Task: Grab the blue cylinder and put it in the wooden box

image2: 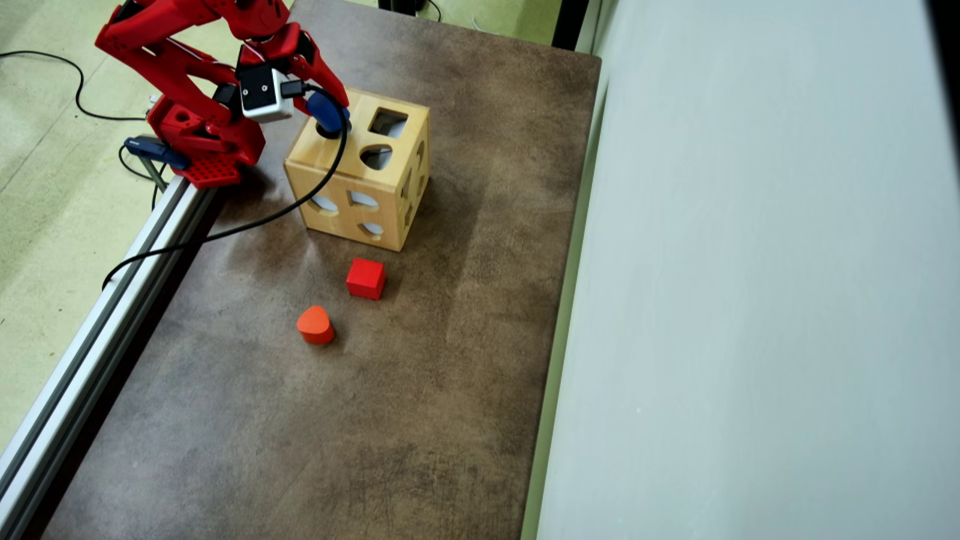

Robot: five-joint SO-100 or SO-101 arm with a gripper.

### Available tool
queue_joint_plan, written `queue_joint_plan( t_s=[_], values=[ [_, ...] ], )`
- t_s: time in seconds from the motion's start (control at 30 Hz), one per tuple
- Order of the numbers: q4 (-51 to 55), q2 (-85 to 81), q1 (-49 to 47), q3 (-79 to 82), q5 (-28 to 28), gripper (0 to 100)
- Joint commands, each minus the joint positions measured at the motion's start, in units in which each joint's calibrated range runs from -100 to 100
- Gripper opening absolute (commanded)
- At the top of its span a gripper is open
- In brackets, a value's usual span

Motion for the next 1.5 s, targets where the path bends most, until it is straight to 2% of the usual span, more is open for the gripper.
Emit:
queue_joint_plan(
  t_s=[0.0, 1.47],
  values=[
    [0.1, -0.7, -0.4, -1.3, -0.1, 1],
    [1.9, 8.0, -3.7, -3.2, 0.2, 1]
  ],
)
